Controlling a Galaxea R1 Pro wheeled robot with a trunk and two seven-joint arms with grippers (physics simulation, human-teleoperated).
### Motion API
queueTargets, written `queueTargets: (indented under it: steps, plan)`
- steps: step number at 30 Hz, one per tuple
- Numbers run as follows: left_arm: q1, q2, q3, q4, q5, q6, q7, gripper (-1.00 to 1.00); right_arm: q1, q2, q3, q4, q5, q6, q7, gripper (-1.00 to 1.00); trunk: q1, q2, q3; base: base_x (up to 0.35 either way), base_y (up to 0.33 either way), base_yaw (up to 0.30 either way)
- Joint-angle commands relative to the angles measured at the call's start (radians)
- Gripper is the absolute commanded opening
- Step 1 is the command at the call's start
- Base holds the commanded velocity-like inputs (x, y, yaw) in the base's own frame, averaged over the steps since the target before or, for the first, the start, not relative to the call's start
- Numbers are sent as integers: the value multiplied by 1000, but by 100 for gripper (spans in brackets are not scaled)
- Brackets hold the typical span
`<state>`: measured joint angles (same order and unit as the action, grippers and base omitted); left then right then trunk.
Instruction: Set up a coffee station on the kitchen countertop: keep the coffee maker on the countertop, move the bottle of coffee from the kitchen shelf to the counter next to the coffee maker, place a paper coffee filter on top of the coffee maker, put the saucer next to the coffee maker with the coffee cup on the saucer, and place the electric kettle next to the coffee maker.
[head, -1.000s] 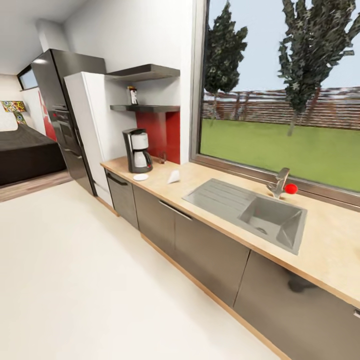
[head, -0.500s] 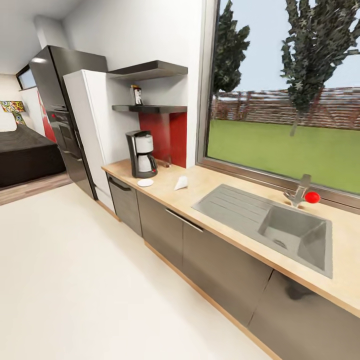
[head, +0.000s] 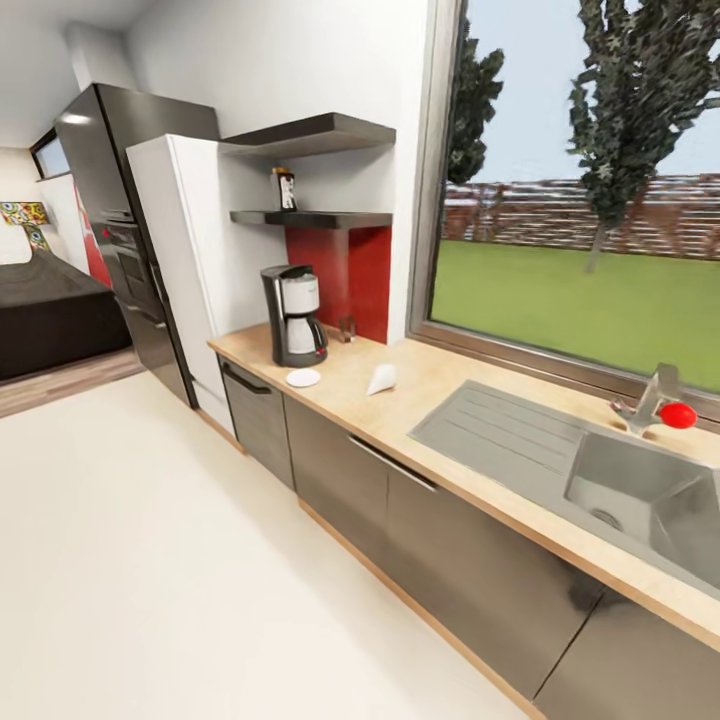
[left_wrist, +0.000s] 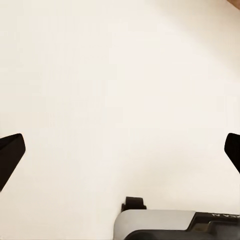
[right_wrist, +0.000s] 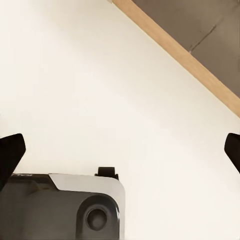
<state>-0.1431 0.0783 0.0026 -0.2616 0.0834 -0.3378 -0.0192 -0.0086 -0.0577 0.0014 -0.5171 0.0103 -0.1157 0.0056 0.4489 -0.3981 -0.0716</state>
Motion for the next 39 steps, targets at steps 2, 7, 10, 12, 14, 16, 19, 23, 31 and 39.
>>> queueTargets:
  steps: [2, 7, 10, 12, 14, 16, 19, 23, 31, 39]
  plan:
    - [-1, 0, -1, 1, 9, -3, -2, 100, -1, 0, 0, 0, 1, -3, 1, 100, 1, -2, -2, 302, 214, 0]
    - [-1, 0, -1, 1, 9, -3, -2, 100, -1, -1, 0, 3, 1, -4, 1, 100, 1, -2, -2, 295, 222, 0]
    - [-1, 0, -1, 1, 9, -3, -2, 100, -1, -1, 0, 6, 2, -4, 1, 100, 1, -2, -2, 286, 230, 0]
    - [-1, 0, -1, 1, 9, -3, -2, 100, -1, -1, 0, 6, 2, -4, 1, 100, 1, -2, -2, 284, 233, 0]
    - [-1, 0, -1, 1, 9, -3, -2, 100, -1, -1, 0, 6, 2, -4, 1, 100, 1, -2, -2, 283, 233, 0]
    - [-1, 0, -1, 1, 9, -3, -2, 100, -1, -1, 0, 6, 2, -4, 1, 100, 1, -2, -2, 283, 233, 0]
    - [-1, 0, -1, 1, 9, -4, -2, 100, -1, -1, 0, 6, 2, -3, 1, 100, 1, -2, -2, 283, 233, 0]
    - [-1, 0, -1, 1, 9, -4, -2, 100, -1, -1, 0, 6, 2, -3, 1, 100, 1, -2, -2, 285, 215, 0]
    - [-1, 0, -1, 1, 9, -4, -2, 100, -1, -1, 0, 6, 2, -4, 1, 100, 1, -2, -2, 314, 48, 0]
    - [0, 0, -1, 1, 9, -4, -2, 100, -1, -1, 0, 7, 2, -3, 1, 100, 1, -2, -2, 332, 2, 0]
